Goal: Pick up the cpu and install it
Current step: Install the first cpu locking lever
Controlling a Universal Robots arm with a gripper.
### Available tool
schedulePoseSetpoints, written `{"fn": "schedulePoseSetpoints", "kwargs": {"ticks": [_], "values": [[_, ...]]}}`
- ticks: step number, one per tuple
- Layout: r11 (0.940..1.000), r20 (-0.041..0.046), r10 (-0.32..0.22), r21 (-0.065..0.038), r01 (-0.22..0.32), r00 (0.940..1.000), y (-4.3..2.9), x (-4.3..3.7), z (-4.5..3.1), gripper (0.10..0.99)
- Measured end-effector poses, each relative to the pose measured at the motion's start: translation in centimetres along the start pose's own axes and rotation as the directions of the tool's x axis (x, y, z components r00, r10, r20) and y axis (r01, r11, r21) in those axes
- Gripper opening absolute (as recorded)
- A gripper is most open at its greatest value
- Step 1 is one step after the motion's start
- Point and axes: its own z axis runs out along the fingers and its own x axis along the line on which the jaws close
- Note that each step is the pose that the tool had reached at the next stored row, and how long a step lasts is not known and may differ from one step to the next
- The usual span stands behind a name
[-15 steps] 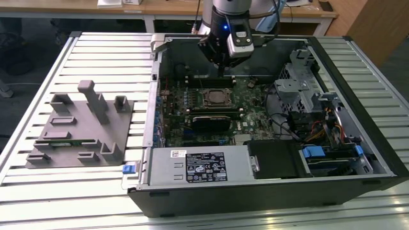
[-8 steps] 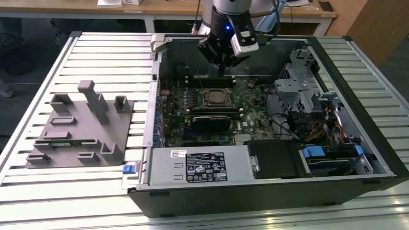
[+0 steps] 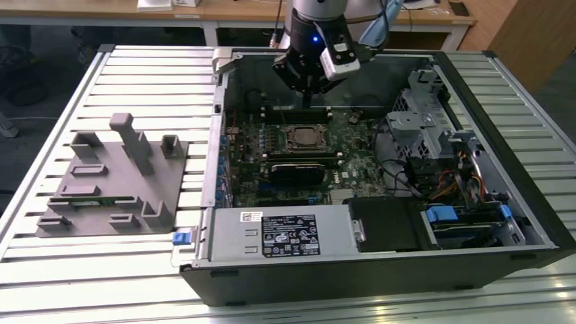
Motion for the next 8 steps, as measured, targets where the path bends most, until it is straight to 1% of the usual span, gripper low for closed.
{"fn": "schedulePoseSetpoints", "kwargs": {"ticks": [2, 4, 6, 8], "values": [[0.9999, 0.0003, -0.015, 0.0, 0.015, 0.9999, -0.02, 0.11, 0.01, 0.106], [0.9987, -0.0003, -0.05, 0.0, 0.05, 0.9987, -0.02, 0.12, 0.04, 0.106], [0.9963, -0.0009, -0.086, 0.0, 0.086, 0.9963, -0.02, 0.12, 0.07, 0.106], [0.9924, -0.0014, -0.123, 0.0, 0.123, 0.9924, -0.02, 0.12, 0.1, 0.106]]}}
